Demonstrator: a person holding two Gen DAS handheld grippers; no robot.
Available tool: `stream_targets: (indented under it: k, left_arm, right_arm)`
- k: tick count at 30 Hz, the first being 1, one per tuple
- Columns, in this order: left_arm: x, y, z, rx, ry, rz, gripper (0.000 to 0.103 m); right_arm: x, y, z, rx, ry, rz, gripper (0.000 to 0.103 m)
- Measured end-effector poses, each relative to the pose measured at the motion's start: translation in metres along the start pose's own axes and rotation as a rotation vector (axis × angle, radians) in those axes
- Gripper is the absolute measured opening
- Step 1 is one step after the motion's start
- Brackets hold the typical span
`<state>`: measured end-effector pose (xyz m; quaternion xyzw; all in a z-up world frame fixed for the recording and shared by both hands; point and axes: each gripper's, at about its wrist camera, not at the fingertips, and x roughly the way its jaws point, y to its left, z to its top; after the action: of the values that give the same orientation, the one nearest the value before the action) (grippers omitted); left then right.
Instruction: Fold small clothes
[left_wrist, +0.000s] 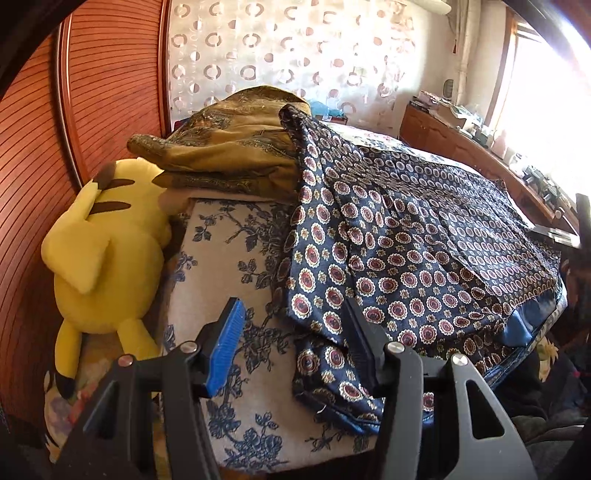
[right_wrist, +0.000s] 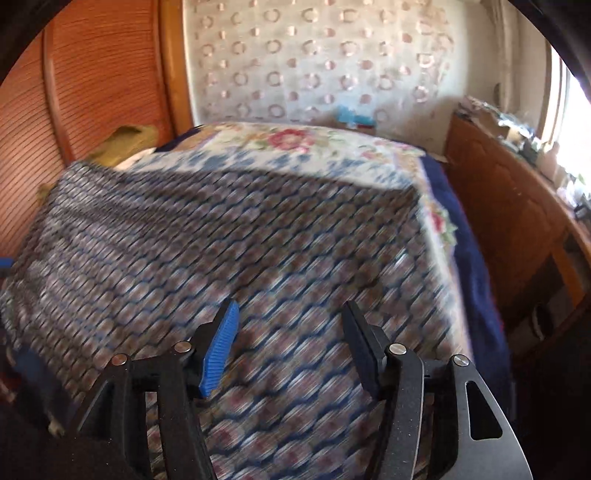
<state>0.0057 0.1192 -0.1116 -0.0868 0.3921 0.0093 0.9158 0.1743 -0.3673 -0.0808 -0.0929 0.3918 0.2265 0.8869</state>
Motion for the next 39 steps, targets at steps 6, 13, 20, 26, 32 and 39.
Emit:
stream_targets:
  k: [6, 13, 20, 26, 32, 39]
  left_arm:
    - [0.003, -0.01, -0.005, 0.011, 0.028, -0.014, 0.054]
    - [0.007, -0.022, -0.009, 0.028, 0.053, -0.018, 0.054]
    - [0.012, -0.018, -0.009, -0.009, 0.052, -0.021, 0.054]
    - [0.014, -0.014, -0.008, -0.034, 0.048, -0.051, 0.01]
    - [0.017, -0.017, -0.005, -0.016, 0.056, -0.074, 0.0]
    - [-0.011, -0.044, 0.019, 0.029, -0.069, -0.15, 0.0]
  right_arm:
    - [-0.001, 0.017, -0.026, 0.004, 0.017, -0.007, 0.063]
    - [-0.014, 0.037, -0.046, 0.026, 0.019, -0.03, 0.063]
    - [-0.016, 0.058, -0.055, 0.004, 0.019, -0.031, 0.063]
    - [-0.014, 0.061, -0.055, -0.013, 0.013, -0.04, 0.063]
    - [-0.019, 0.052, -0.06, 0.022, 0.001, -0.032, 0.063]
    - [-0.028, 0.046, -0.063, 0.052, -0.02, -0.03, 0.063]
